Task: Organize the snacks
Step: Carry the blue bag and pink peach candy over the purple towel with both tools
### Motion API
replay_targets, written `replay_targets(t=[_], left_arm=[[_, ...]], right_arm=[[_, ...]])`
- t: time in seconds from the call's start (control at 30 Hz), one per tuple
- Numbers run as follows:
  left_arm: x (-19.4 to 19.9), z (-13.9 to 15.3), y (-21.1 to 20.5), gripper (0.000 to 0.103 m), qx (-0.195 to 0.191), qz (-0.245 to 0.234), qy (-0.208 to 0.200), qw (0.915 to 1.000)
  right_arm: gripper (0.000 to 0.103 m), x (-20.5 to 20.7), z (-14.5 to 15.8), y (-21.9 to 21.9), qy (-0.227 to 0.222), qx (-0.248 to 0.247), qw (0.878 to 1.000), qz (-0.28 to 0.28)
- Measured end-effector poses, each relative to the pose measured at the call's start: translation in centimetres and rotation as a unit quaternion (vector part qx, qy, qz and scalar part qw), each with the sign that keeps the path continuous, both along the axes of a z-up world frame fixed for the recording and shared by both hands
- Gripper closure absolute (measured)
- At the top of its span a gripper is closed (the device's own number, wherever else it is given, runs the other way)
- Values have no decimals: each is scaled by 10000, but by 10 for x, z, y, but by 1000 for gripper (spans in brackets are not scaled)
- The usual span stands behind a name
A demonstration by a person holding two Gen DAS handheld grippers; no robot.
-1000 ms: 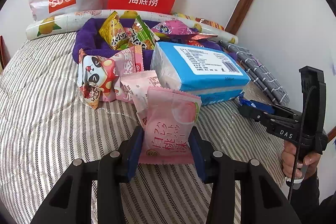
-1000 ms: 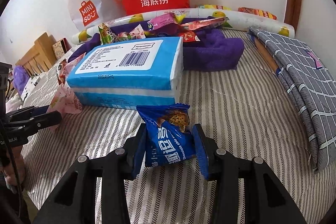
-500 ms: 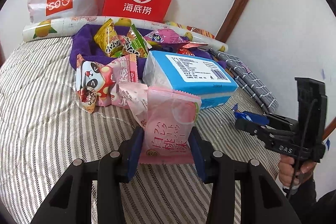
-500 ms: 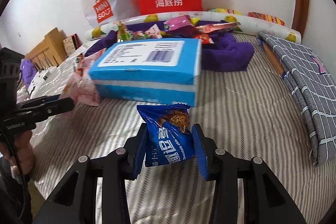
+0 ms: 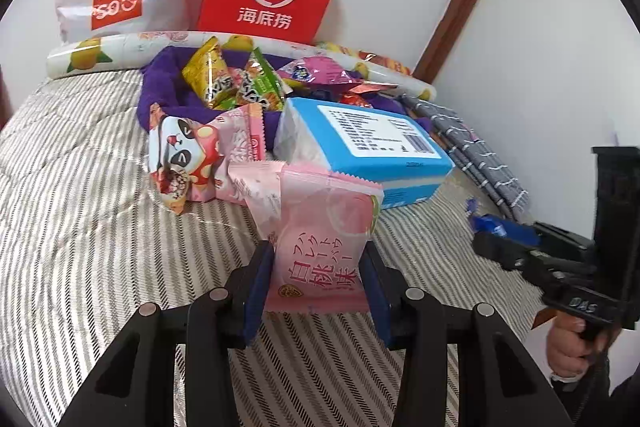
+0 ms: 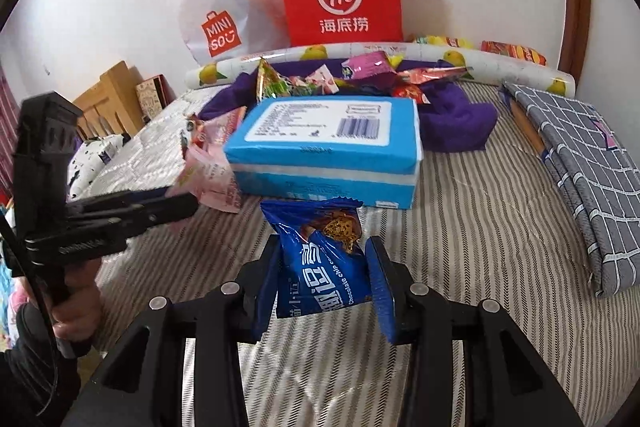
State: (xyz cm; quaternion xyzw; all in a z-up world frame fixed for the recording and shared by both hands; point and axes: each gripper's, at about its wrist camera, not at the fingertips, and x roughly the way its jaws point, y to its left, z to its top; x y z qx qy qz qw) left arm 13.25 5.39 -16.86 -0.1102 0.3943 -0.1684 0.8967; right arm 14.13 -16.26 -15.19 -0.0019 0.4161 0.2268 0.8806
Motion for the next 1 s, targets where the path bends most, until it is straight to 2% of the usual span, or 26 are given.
replay_targets(t=[0.1, 0.2, 0.4, 0.57, 0.73, 1.0], left_arm=[[-3, 3, -4, 61, 73, -27, 49, 10000], [-8, 10, -3, 61, -151, -84, 51, 9998], [-10, 39, -13, 61, -59, -114, -104, 9999], [10, 55, -13, 61, -181, -124, 97, 9997], [30, 75, -21, 61, 132, -72, -29, 9999], [72, 106, -23, 61, 146, -37, -83, 9999]], right_arm=[[61, 0, 9, 1, -73, 38, 10000, -40], [61, 0, 18, 0, -116, 76, 9998, -107], [61, 6, 32, -2, -242, 23, 9995, -180], [61, 23, 46, -8, -264, 153, 9990, -320], [61, 46, 69, -9, -377, 201, 9982, -430], [61, 87, 99, -6, -581, 91, 9965, -593]])
